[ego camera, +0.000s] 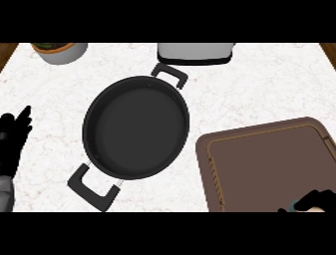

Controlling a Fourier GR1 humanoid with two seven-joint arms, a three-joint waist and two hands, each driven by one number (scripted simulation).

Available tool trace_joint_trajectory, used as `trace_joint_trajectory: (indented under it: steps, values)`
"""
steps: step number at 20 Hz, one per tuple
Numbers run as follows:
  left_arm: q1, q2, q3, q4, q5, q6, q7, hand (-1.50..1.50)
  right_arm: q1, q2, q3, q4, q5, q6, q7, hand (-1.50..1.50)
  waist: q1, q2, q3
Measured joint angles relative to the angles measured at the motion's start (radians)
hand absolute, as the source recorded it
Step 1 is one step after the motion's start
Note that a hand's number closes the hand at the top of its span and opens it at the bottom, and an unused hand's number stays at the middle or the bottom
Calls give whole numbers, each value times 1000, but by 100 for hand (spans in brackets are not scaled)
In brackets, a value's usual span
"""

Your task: Pick the cupcake from the tray and place it in the pot

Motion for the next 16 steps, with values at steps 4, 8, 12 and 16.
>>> trace_joint_trajectory:
  steps: [4, 8, 12, 16]
  values:
    - [1, -2, -3, -5, -1, -5, 0, 0, -115, 12, 131, -20, 52, 4, 65, 150, 5, 1, -1]
    - [-6, 0, -6, -27, -3, -8, 22, 0, -279, 16, 257, -13, 94, 79, 190, 150, 11, 1, -2]
    - [-16, -1, -5, -12, -2, -14, 14, 0, -487, 16, 342, 18, 101, 185, 368, 150, 20, 5, -3]
    - [-41, 1, -1, 26, -4, -16, -8, 0, -664, 7, 355, 63, 32, 234, 487, 150, 27, 9, -3]
